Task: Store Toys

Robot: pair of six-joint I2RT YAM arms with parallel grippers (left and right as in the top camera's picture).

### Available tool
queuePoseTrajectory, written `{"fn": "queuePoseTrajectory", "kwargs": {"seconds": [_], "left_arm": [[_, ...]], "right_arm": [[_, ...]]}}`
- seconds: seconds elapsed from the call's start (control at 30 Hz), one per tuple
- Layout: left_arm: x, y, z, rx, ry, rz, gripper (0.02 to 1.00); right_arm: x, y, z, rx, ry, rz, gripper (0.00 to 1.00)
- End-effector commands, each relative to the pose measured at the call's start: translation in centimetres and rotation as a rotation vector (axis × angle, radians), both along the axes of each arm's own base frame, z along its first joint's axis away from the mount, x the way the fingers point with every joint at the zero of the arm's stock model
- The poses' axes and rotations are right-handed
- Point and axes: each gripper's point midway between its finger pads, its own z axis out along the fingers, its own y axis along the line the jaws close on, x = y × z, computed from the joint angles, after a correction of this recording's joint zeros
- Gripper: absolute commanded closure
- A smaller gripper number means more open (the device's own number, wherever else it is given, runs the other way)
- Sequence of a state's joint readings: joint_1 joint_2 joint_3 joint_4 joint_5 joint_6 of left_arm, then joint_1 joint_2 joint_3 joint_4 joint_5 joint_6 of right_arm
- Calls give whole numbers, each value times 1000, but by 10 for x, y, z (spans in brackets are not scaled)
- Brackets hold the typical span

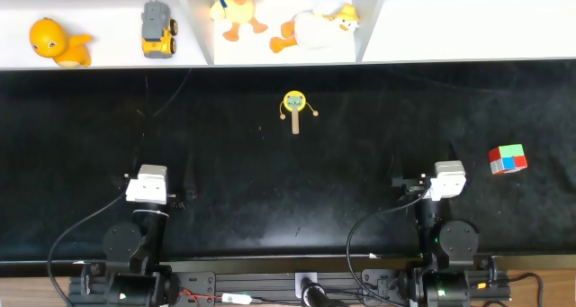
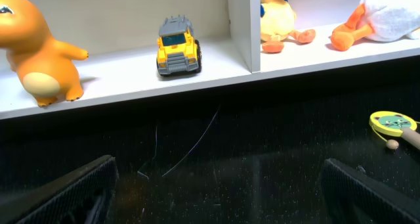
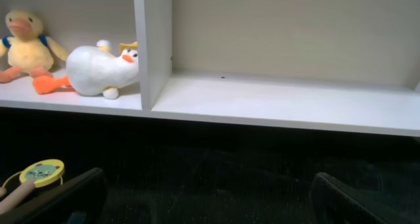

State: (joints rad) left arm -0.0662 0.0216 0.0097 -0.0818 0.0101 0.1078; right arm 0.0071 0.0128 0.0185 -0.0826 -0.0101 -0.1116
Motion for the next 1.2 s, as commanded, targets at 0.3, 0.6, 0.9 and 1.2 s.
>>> {"fn": "queuePoseTrajectory", "kwargs": {"seconds": [0.3,0.6,0.9,1.2], "left_arm": [[-1,0,2,-7,-10,2,20],[-1,0,2,-7,-10,2,20],[-1,0,2,-7,-10,2,20],[-1,0,2,-7,-10,2,20]], "right_arm": [[0,-1,-3,3,0,-7,5],[10,1,-6,48,141,-20,5],[40,46,-4,169,480,-1,7],[66,132,-20,138,705,7,7]]}}
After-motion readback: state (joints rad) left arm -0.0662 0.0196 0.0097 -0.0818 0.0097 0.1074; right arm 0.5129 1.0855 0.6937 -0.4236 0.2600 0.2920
